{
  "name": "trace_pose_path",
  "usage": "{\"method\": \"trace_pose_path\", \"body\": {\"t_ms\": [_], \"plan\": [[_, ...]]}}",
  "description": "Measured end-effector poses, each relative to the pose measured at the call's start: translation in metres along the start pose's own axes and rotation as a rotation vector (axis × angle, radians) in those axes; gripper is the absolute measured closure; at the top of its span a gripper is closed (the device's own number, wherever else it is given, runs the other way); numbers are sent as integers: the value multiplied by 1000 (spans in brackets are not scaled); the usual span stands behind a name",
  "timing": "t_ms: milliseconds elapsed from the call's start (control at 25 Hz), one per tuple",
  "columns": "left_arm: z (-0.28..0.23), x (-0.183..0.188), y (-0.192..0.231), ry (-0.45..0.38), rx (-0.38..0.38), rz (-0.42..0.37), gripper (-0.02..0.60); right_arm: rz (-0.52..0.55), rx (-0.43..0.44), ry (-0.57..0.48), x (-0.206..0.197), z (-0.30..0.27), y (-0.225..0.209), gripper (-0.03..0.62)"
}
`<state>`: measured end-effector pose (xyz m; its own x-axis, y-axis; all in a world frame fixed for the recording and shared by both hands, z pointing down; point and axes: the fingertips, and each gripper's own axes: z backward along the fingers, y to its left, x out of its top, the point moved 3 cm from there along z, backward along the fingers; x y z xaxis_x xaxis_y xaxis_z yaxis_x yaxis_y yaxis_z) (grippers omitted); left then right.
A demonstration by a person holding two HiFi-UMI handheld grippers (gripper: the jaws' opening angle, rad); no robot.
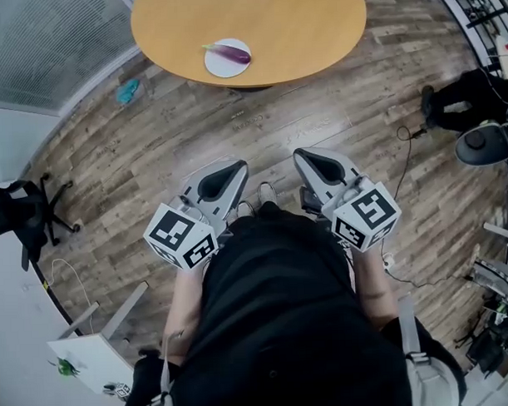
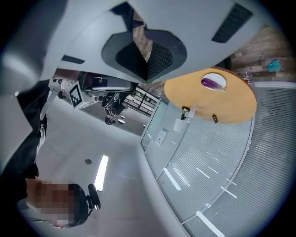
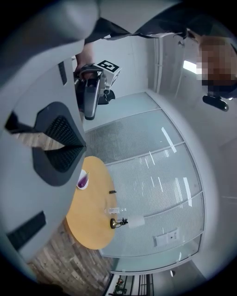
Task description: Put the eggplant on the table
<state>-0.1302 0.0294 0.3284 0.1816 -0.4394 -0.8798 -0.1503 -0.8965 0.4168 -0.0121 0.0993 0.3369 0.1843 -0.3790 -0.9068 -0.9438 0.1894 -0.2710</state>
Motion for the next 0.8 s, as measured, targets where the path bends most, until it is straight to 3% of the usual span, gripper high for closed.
{"method": "trace_pose_path", "body": {"t_ms": [800], "plan": [[-11, -29, -33, 36, 35, 13, 571, 33, 66, 37, -22, 33, -23, 579]]}}
